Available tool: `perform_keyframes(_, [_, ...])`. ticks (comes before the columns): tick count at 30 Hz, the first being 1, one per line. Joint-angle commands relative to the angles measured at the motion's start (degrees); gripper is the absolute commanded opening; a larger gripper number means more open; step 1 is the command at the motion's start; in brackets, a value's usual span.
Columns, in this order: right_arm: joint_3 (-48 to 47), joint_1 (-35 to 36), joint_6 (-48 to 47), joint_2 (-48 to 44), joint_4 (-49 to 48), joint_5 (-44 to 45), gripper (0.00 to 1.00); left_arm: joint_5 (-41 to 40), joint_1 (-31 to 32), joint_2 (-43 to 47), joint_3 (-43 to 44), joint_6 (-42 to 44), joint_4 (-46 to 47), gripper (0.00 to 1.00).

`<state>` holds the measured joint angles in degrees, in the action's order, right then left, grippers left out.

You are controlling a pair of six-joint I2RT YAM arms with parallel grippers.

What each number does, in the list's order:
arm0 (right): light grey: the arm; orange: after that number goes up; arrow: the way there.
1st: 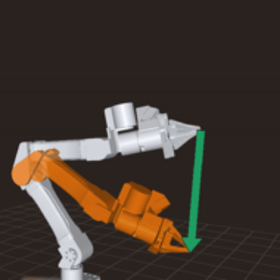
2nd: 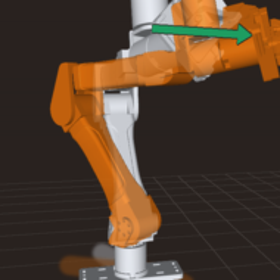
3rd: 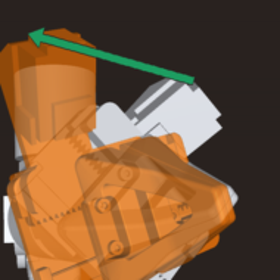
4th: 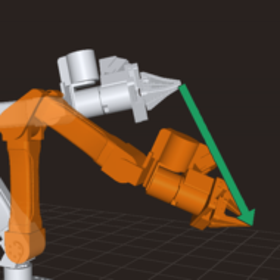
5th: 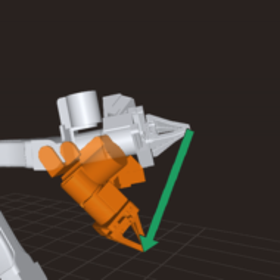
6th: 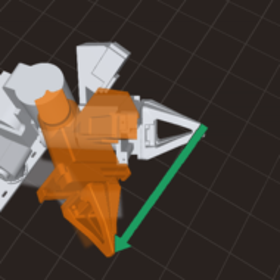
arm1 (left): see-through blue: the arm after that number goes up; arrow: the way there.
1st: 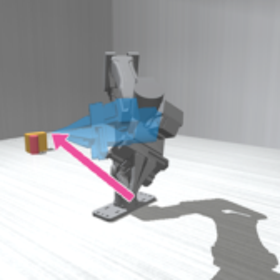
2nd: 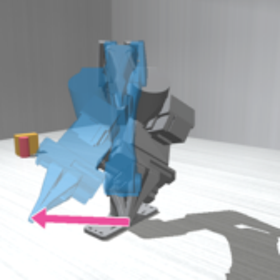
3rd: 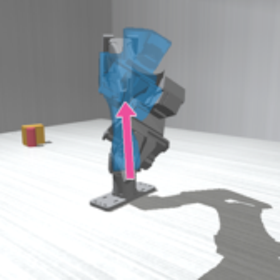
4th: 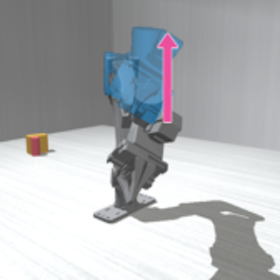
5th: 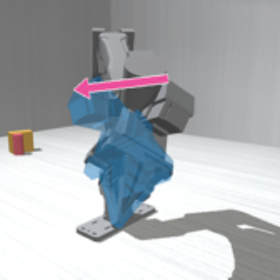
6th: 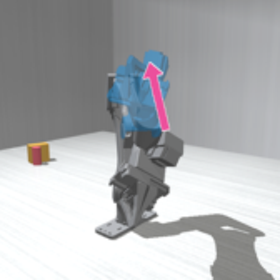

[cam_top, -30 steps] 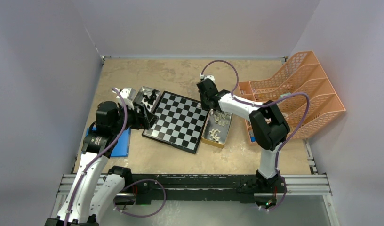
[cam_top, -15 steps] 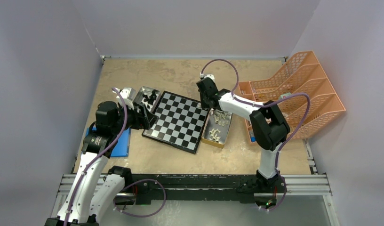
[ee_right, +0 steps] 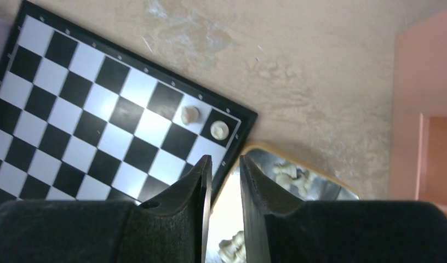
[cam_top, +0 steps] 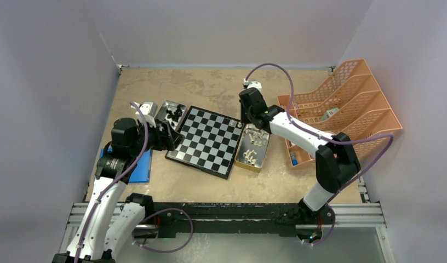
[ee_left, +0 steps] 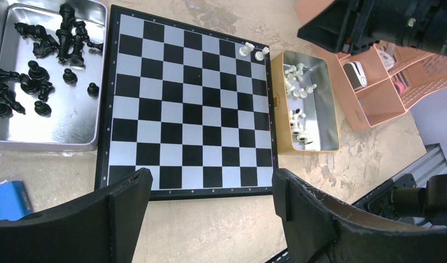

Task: Set up the chess pieces on the board
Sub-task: Place the chess piece on the chessboard, then pick up the chess piece from the storage box.

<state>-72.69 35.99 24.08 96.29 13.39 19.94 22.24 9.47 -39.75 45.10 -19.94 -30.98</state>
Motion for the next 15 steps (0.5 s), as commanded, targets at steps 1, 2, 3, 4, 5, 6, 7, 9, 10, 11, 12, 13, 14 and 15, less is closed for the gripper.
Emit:
perform_keyframes(1, [5.17, -0.09, 2.49, -4.43, 0.51, 2.21, 0.28, -0.49, 0.27, 0.28, -0.28, -0.09, 1.78, 0.81])
perform_keyframes(2, [6.26, -0.1, 2.78, -5.04, 0.4, 2.18, 0.27, -0.53, 0.28, 0.28, -0.28, -0.09, 1.8, 0.81])
perform_keyframes(3, [7.11, -0.12, 3.11, -5.65, 0.48, 2.2, 0.27, -0.49, 0.28, 0.28, -0.28, -0.09, 1.78, 0.81])
perform_keyframes(4, [7.99, -0.11, 3.44, -5.87, 0.5, 2.2, 0.27, -0.46, 0.24, 0.28, -0.28, -0.09, 1.74, 0.81])
perform_keyframes(5, [8.81, -0.13, 3.58, -6.15, 0.43, 2.14, 0.27, -0.44, 0.28, 0.28, -0.28, -0.09, 1.73, 0.81])
perform_keyframes(6, [9.58, -0.11, 3.72, -6.31, 0.34, 1.9, 0.27, -0.44, 0.27, 0.28, -0.28, -0.09, 1.77, 0.81])
perform_keyframes(7, [10.39, -0.13, 3.66, -6.3, 0.2, 1.7, 0.27, -0.44, 0.24, 0.36, -0.28, -0.07, 1.77, 0.81])
perform_keyframes(9, [11.71, -0.13, 3.7, -5.94, -0.07, 1.47, 0.27, -0.49, 0.26, 0.42, -0.28, -0.05, 1.74, 0.81])
perform_keyframes(10, [12.26, -0.13, 3.74, -5.75, -0.61, 1.1, 0.27, -0.45, 0.27, 0.51, -0.28, -0.04, 1.75, 0.81])
perform_keyframes(11, [12.78, -0.11, 3.8, -5.49, -1.09, 0.47, 0.27, -0.44, 0.28, 0.58, -0.28, -0.08, 1.74, 0.81])
perform_keyframes(12, [13.23, -0.13, 3.96, -5.12, -1.47, -0.11, 0.27, -0.44, 0.28, 0.61, -0.28, -0.09, 1.77, 0.81])
perform_keyframes(13, [13.7, -0.12, 4.1, -4.79, -1.78, -0.57, 0.27, -0.44, 0.28, 0.58, -0.28, -0.09, 1.75, 0.81])
perform_keyframes(14, [13.85, -0.1, 4.13, -4.35, -2.0, -0.82, 0.27, -0.44, 0.26, 0.58, -0.3, -0.09, 1.76, 0.81])
perform_keyframes(15, [13.95, -0.08, 4.14, -3.89, -2.04, -0.92, 0.27, -0.49, 0.28, 0.61, -0.28, -0.09, 1.8, 0.81])
